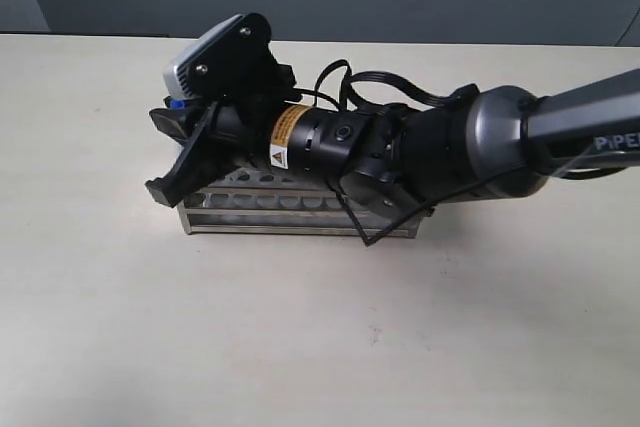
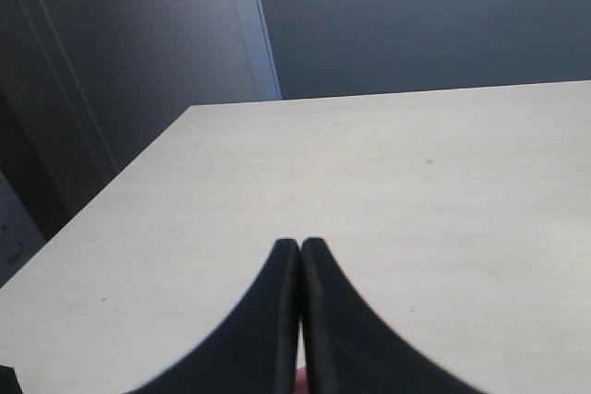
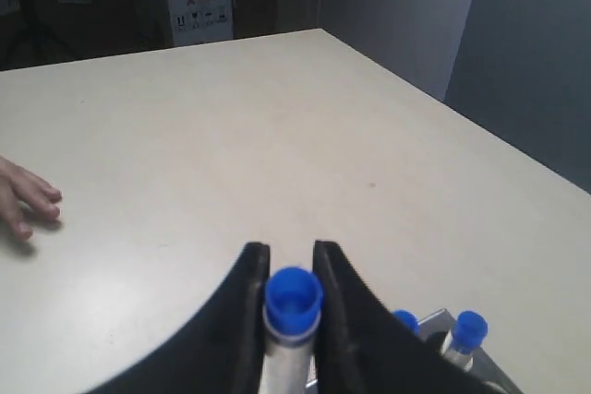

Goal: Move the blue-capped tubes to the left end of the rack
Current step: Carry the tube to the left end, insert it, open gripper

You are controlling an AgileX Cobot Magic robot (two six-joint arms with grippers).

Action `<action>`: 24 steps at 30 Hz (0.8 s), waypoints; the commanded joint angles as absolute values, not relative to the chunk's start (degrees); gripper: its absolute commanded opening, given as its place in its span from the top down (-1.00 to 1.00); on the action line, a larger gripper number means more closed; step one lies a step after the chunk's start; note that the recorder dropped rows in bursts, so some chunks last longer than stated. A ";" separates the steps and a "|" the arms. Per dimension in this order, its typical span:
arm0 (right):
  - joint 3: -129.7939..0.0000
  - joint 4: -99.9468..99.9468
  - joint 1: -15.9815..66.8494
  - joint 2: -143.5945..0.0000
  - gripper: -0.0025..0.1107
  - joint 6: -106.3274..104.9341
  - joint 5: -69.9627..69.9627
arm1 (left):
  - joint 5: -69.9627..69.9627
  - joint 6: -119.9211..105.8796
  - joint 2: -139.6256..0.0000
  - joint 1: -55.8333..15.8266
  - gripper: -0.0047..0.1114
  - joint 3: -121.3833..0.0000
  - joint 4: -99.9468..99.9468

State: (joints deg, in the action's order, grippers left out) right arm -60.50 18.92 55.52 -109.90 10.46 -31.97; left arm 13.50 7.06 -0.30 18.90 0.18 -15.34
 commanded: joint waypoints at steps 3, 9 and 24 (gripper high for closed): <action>-64.38 20.24 55.50 -112.57 0.95 10.46 -26.43 | 13.41 7.06 0.00 18.75 0.90 0.00 -15.46; -64.83 21.99 55.50 -113.70 0.95 10.46 -25.21 | 13.41 7.06 0.00 18.75 0.90 0.00 -15.46; -66.07 27.17 55.40 -114.61 0.43 11.09 -23.65 | 13.41 7.06 0.00 18.75 0.90 0.00 -15.46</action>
